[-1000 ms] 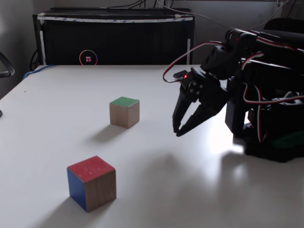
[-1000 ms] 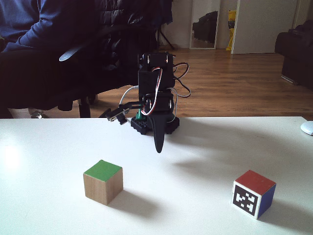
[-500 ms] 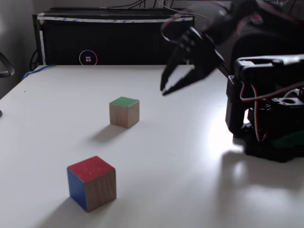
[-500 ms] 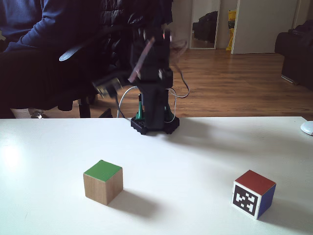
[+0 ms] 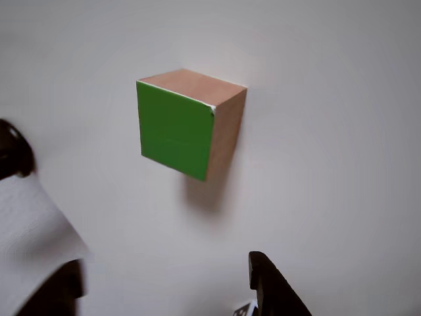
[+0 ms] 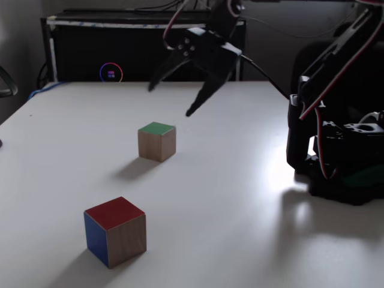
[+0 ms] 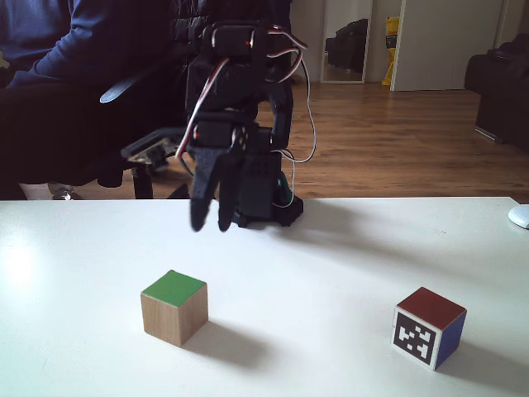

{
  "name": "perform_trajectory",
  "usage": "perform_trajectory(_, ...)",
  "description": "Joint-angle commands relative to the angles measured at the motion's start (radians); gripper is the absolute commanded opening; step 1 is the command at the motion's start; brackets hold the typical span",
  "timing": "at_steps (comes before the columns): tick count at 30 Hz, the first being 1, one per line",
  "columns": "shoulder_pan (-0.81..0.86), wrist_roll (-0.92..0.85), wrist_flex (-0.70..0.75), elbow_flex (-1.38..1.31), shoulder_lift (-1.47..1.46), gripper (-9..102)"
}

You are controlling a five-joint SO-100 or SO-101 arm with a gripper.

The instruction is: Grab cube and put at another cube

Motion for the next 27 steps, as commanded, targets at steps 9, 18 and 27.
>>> perform_trajectory(9, 0.057, 0.035, -0.021, -0.273, -0.394, 46)
perform_trajectory(18, 0.097, 0.02, -0.021, -0.37, -0.558, 45)
perform_trajectory(27, 0.095, 0.017, -0.061, -0.356, -0.612, 44)
